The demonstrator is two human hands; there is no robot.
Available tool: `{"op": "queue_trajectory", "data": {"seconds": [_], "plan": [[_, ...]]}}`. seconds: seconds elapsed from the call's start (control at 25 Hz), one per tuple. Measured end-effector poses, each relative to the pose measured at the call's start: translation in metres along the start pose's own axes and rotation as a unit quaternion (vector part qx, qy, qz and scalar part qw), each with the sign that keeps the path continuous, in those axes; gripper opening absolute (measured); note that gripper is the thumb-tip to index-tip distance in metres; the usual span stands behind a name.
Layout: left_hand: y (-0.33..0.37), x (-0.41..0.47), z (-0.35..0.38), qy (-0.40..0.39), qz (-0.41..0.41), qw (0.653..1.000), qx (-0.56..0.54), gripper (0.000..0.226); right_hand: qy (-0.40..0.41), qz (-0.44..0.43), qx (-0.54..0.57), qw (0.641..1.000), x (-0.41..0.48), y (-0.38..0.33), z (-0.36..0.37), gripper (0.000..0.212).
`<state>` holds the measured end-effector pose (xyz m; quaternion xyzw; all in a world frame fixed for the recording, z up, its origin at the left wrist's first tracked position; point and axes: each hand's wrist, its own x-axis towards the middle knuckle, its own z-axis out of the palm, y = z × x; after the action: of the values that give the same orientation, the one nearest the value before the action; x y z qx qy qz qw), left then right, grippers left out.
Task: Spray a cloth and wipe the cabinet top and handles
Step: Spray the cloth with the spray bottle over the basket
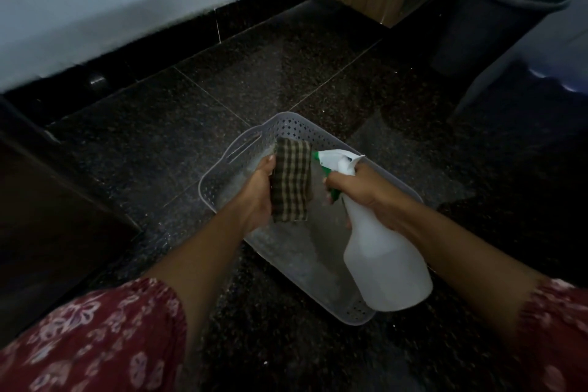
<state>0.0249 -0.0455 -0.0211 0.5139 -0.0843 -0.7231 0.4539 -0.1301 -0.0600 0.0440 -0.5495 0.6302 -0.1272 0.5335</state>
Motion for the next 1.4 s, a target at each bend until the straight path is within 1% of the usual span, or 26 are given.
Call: {"op": "queue_trajectory", "data": {"seconds": [0.08,0.12,0.16,0.24,0.28,0.32,0.4,0.48,0.52,0.56,0.68,0.8,0.84,0.96,1.04,1.12,1.16,1.24,1.28,1.32,1.4], "plan": [[0.0,-0.004,0.0,-0.025,0.003,1.0,-0.006,0.051,-0.02,-0.014,0.031,0.999,-0.004,0.0,0.0,0.018],[0.0,-0.007,0.001,-0.033,0.008,0.999,-0.004,0.05,-0.024,-0.022,0.029,0.999,-0.007,-0.001,0.0,0.017],[0.0,-0.008,0.001,-0.034,0.014,0.999,0.004,0.049,-0.018,-0.024,0.02,0.999,-0.007,-0.003,0.001,0.015],[0.002,-0.007,0.003,-0.012,0.025,0.999,0.025,0.048,0.009,-0.011,0.006,1.0,-0.007,-0.006,0.001,0.022],[0.002,-0.007,0.004,-0.005,0.024,0.999,0.025,0.048,0.007,-0.006,0.005,1.0,-0.009,-0.007,0.0,0.025],[0.003,-0.007,0.004,-0.008,0.02,1.0,0.013,0.048,-0.011,-0.006,0.005,1.0,-0.009,-0.008,0.0,0.027],[0.005,-0.009,0.004,-0.039,0.008,0.999,-0.017,0.052,-0.06,-0.001,0.016,0.998,-0.012,-0.008,-0.002,0.026],[0.005,-0.013,0.004,-0.067,0.005,0.998,-0.014,0.055,-0.093,0.005,0.047,0.995,-0.013,-0.007,-0.003,0.026],[0.005,-0.013,0.004,-0.061,0.007,0.998,-0.005,0.054,-0.096,0.009,0.06,0.994,-0.013,-0.006,-0.003,0.029],[0.005,-0.013,0.004,-0.046,0.012,0.999,0.003,0.051,-0.085,0.011,0.066,0.994,-0.011,-0.005,-0.003,0.03],[0.005,-0.011,0.006,0.002,0.025,0.999,0.031,0.047,-0.024,-0.003,0.05,0.998,-0.011,-0.001,0.004,0.021],[0.008,-0.01,0.005,0.003,0.029,0.999,0.022,0.048,0.03,-0.022,0.024,0.999,-0.01,0.003,0.009,0.026],[0.009,-0.011,0.005,0.004,0.03,0.999,0.014,0.049,0.03,-0.035,0.028,0.999,-0.012,0.004,0.009,0.026],[0.011,-0.016,0.006,-0.015,0.028,0.999,-0.002,0.054,-0.01,-0.11,0.07,0.991,-0.021,0.008,0.011,0.027],[0.012,-0.015,0.008,-0.01,0.04,0.999,-0.002,0.051,0.009,-0.146,0.087,0.985,-0.026,0.013,0.013,0.028],[0.014,-0.014,0.01,-0.006,0.051,0.999,0.0,0.049,0.047,-0.156,0.088,0.983,-0.028,0.018,0.015,0.03],[0.016,-0.014,0.011,-0.008,0.052,0.999,-0.005,0.049,0.062,-0.148,0.096,0.982,-0.03,0.018,0.016,0.027],[0.019,-0.016,0.015,-0.026,0.05,0.998,-0.029,0.049,0.075,-0.142,0.128,0.979,-0.032,0.018,0.017,0.008],[0.02,-0.016,0.018,-0.032,0.052,0.997,-0.041,0.049,0.086,-0.15,0.122,0.977,-0.031,0.019,0.017,0.018],[0.021,-0.016,0.021,-0.031,0.059,0.997,-0.046,0.048,0.095,-0.155,0.118,0.976,-0.032,0.018,0.017,0.023],[0.022,-0.015,0.026,-0.018,0.085,0.995,-0.045,0.046,0.121,-0.156,0.106,0.975,-0.031,0.02,0.016,0.019]]}}
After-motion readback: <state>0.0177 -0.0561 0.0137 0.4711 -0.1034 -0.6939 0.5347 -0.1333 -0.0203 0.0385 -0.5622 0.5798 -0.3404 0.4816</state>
